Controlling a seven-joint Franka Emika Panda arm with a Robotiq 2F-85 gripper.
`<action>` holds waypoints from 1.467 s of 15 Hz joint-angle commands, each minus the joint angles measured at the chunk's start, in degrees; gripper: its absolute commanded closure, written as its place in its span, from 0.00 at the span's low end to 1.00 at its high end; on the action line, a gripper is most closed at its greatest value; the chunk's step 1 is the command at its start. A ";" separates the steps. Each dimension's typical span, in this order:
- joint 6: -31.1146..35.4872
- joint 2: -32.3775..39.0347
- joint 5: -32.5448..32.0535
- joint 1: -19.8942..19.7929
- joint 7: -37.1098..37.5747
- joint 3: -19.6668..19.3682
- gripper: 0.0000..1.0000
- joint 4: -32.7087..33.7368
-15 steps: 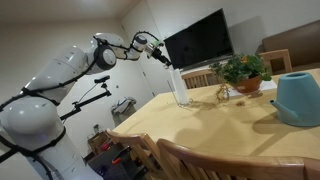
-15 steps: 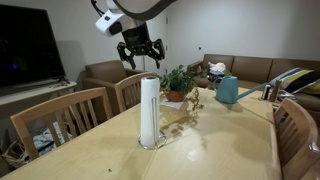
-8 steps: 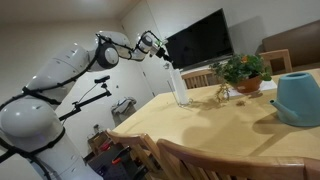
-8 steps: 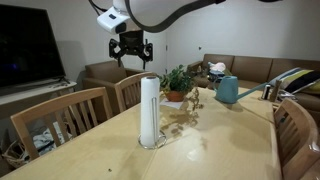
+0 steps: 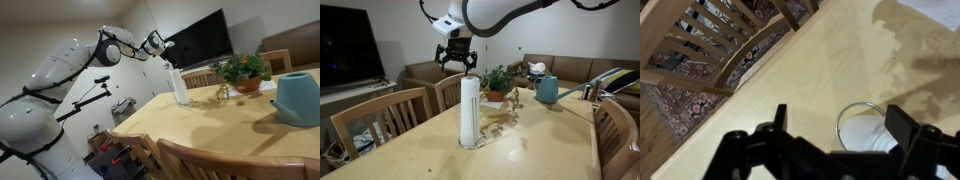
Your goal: Take the paper towel roll off the stand
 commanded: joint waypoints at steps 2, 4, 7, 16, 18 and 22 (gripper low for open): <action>-1.49 -7.06 -0.40 -1.18 1.77 0.05 0.00 -8.78; -2.19 -9.25 -0.84 -1.19 2.88 -0.41 0.00 -11.46; -3.69 -12.12 -0.86 -1.85 4.34 -0.76 0.00 -15.47; -2.53 -13.38 4.04 -1.01 1.44 -4.55 0.00 -20.39; -2.41 -13.00 5.81 0.06 1.39 -6.37 0.00 -20.23; -2.95 -12.50 7.43 2.04 1.52 -9.37 0.00 -19.53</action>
